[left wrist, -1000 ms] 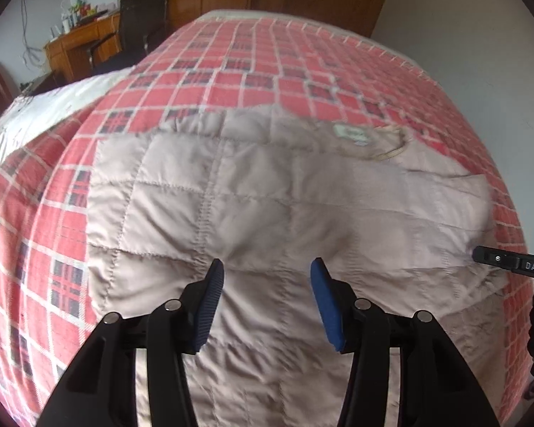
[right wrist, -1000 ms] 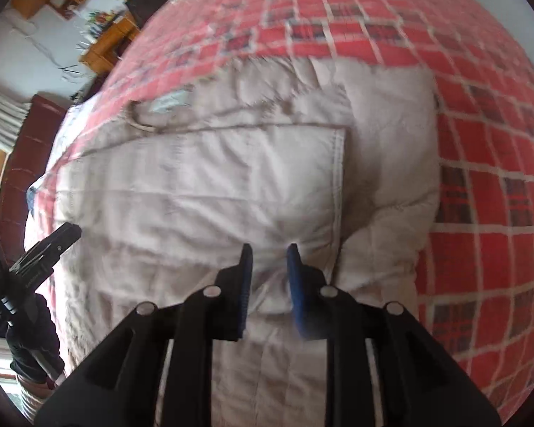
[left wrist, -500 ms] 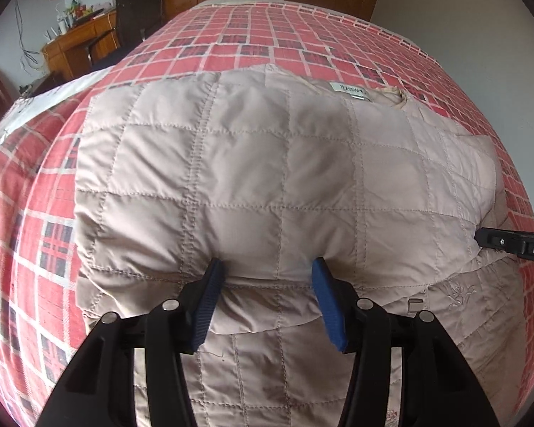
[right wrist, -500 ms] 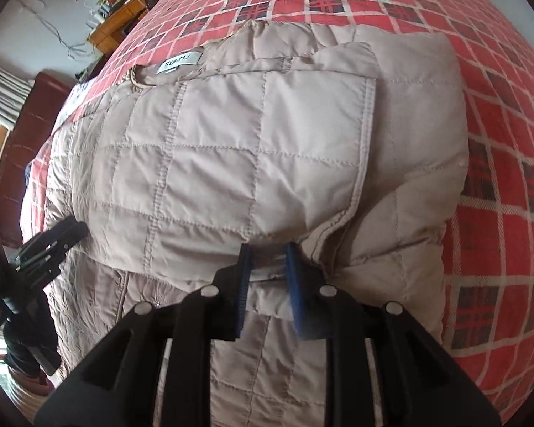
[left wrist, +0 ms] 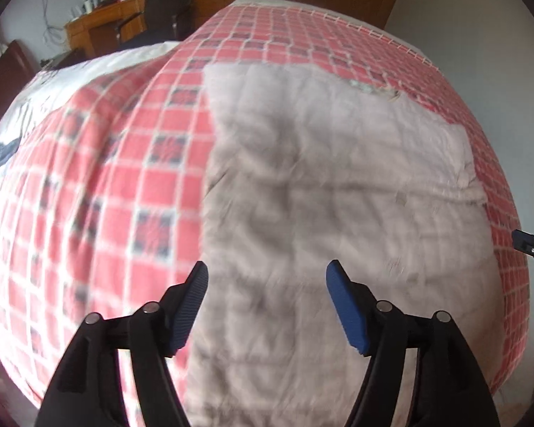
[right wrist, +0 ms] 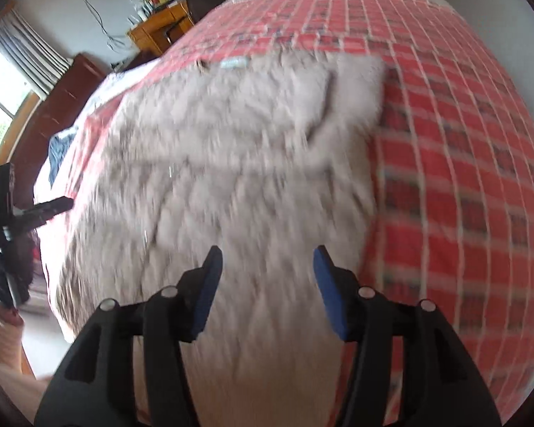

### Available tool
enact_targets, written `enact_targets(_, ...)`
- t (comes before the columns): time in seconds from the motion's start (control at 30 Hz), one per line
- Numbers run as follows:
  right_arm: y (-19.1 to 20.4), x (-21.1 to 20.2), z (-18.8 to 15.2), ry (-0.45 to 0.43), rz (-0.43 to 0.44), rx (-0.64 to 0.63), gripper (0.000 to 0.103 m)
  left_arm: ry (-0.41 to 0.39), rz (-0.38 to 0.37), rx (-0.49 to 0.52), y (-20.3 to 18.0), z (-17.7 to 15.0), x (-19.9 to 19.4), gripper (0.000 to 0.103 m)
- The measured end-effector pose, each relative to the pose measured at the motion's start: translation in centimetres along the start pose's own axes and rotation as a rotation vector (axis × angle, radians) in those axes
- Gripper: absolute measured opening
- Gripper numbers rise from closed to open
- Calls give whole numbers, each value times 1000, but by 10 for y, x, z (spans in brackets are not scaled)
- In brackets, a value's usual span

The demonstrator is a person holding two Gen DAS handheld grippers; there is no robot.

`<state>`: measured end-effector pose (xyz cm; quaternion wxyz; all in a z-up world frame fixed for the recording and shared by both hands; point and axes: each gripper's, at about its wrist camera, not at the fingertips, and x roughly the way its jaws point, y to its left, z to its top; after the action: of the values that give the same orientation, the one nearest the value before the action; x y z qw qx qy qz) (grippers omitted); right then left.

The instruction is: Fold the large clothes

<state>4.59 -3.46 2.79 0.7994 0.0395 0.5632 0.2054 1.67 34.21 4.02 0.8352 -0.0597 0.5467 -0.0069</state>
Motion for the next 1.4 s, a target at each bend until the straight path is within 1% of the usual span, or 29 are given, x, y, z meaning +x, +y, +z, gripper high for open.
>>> enact_targets(0.07,-3,-2,-21,27,-6,17,53,32,13,-19,15,-26,-8,72)
enact_targets(0.13,-6,-6,-43,52,-29,34,54,69,48,-36,26,-53,-14,72)
enact_targets(0.2,-13,-11,-64,76,-37,55,57,98,68,-54,36,-75,-19,72)
enact_targets(0.27,-18,-13,-78,97,-29,76,57,126,69,-79,48,-93,-22,72)
enact_targets(0.33,-20,-13,-92,126,-18,90,57,138,36,-110,55,-107,-24,72)
enact_targets(0.37,-19,-14,-98,138,-22,88,57,146,10,-129,59,-114,-25,72)
enact_targets(0.43,-18,-15,-109,161,-31,76,57,161,-13,-140,61,-123,-24,72)
enact_targets(0.53,-19,-14,-125,194,-18,79,60,195,-26,-128,60,-139,-20,72)
enact_targets(0.63,-23,-12,-140,225,-39,95,61,235,-5,-125,61,-152,-13,72)
enact_targets(0.77,-31,-3,-160,274,1,134,62,264,-40,-143,60,-165,-5,72)
enact_targets(0.83,-32,4,-169,296,5,143,61,270,-39,-125,54,-169,-4,72)
enact_targets(0.9,-33,9,-175,304,2,148,54,276,-38,-108,47,-172,-3,71)
enact_targets(0.93,-34,10,-177,300,0,150,51,279,-38,-101,44,-173,-4,67)
enact_targets(0.97,-33,10,-178,300,4,151,41,284,-35,-94,41,-175,-4,64)
enact_targets(1.0,-32,9,-178,301,29,153,31,287,-29,-89,38,-177,-5,59)
enact_targets(1.03,-32,9,-178,300,41,157,27,290,-20,-82,35,-177,-5,51)
enact_targets(1.07,-32,8,-178,301,59,157,17,293,-20,-72,31,-178,-6,45)
enact_targets(1.1,-31,7,-178,299,79,155,12,292,-31,-67,29,-177,-7,28)
enact_targets(1.13,-31,5,-177,295,93,151,10,288,-50,-67,26,-176,-9,20)
enact_targets(1.17,-29,2,-175,291,108,151,8,280,-56,-64,23,-175,-12,18)
enact_targets(1.23,-32,-7,-170,266,166,163,7,265,-65,-53,19,-170,-16,14)
enact_targets(1.3,-37,-17,-164,221,253,191,6,243,-104,-69,20,-163,-24,12)
enact_targets(1.4,-44,-35,-150,142,363,231,6,174,-200,-107,23,-145,-44,11)
